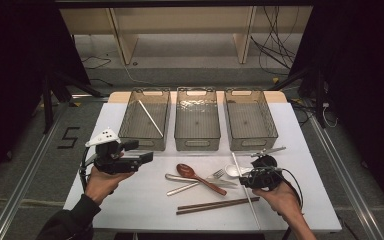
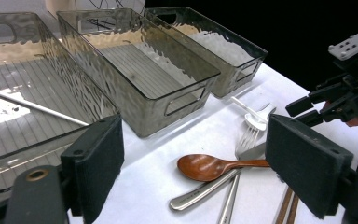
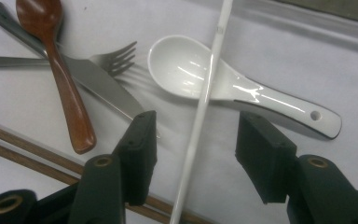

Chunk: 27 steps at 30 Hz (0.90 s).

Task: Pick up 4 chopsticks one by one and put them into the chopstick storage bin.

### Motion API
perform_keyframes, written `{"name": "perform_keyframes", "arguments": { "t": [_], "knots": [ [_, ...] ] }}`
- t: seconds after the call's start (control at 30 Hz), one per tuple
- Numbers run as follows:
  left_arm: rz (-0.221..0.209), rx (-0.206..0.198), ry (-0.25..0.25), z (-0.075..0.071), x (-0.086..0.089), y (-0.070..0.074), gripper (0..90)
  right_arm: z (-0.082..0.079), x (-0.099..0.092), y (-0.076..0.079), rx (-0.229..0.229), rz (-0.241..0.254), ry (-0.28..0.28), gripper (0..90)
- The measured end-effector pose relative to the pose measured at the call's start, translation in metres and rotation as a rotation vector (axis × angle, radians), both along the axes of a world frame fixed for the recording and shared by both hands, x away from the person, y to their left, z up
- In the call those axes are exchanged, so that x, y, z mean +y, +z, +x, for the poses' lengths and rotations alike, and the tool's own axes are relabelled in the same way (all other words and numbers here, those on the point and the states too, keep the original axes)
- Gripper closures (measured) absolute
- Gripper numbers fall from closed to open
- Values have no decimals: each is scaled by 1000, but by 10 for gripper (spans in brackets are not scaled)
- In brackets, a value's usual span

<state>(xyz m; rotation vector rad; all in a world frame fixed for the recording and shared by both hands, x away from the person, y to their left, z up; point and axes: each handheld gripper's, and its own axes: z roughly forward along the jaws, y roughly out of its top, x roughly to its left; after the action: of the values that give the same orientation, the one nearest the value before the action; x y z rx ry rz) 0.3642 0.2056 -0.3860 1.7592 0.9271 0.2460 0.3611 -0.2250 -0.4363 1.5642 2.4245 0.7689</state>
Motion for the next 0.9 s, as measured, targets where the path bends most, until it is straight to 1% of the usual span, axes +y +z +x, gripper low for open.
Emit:
{"name": "perform_keyframes", "arguments": {
  "t": [0.07, 0.23, 0.33, 0.43, 0.53, 0.63, 0.8, 0.9],
  "knots": [
    [6, 0, -8, -2, -1, -1, 188, 1, 0, -2, 13, -4, 6, 508],
    [44, -7, -20, -8, -5, -5, 181, 3, 0, -8, 47, -19, 13, 552],
    [43, -18, -23, -11, -5, -6, 181, 4, 0, -11, 62, -26, 17, 597],
    [49, -20, -24, -13, -5, -6, 179, 4, -1, -13, 80, -31, 18, 633],
    [44, -18, -25, -14, -5, -7, 177, 5, 0, -15, 88, -31, 27, 663],
    [47, -17, -29, -15, -5, -8, 176, 5, 1, -16, 98, -28, 24, 698],
    [54, -10, -34, -15, -5, -9, 175, 4, 3, -19, 129, -38, 31, 716],
    [55, -8, -36, -15, -6, -10, 175, 3, 3, -19, 136, -40, 37, 726]
  ]
}}
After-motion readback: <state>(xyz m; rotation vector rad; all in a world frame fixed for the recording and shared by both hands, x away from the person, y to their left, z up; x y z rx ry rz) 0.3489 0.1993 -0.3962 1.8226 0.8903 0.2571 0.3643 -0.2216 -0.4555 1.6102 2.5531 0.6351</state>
